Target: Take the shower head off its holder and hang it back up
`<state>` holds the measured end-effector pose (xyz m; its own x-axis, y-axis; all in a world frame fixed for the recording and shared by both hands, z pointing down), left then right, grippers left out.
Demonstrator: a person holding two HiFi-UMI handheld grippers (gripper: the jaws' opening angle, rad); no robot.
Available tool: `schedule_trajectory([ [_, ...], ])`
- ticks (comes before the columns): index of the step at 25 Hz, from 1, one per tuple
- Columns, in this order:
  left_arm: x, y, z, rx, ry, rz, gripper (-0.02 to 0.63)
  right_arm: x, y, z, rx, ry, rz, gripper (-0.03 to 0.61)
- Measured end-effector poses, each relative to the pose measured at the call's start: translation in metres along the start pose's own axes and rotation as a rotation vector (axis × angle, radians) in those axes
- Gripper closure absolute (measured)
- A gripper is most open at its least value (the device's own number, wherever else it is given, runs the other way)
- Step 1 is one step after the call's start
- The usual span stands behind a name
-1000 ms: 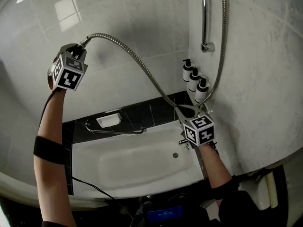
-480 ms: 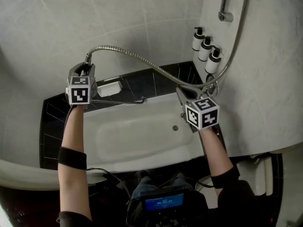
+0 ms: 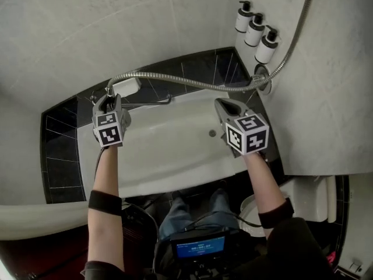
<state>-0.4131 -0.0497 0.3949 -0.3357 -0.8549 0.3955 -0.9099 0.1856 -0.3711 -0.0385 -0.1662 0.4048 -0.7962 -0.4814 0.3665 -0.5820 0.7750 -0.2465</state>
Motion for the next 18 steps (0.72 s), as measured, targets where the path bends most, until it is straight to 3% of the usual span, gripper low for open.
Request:
schedule_trajectory([
  [11, 0.068, -0.097, -0.152, -0.084, 0.147, -0.111, 0.483, 0.054, -0.028, -0.134, 0.059, 0.181, -0.024, 0.555],
  [18, 0.117, -0.186, -0.245, -0.081, 0.234, -0.210, 0.485, 0.093, -0.059, -0.236, 0.115, 0.275, -0.028, 0.555],
])
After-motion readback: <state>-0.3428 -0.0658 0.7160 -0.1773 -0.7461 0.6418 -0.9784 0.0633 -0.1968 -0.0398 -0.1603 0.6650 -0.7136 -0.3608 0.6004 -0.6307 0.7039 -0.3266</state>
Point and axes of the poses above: the fingertips, and each gripper's own axes: x forward along the fingers, y to its left, z out of its top, the point moved 8 cm from there along -x, backward along the fingers, and after that the axes turned 6 degrees about x, right-handed, at the moved point
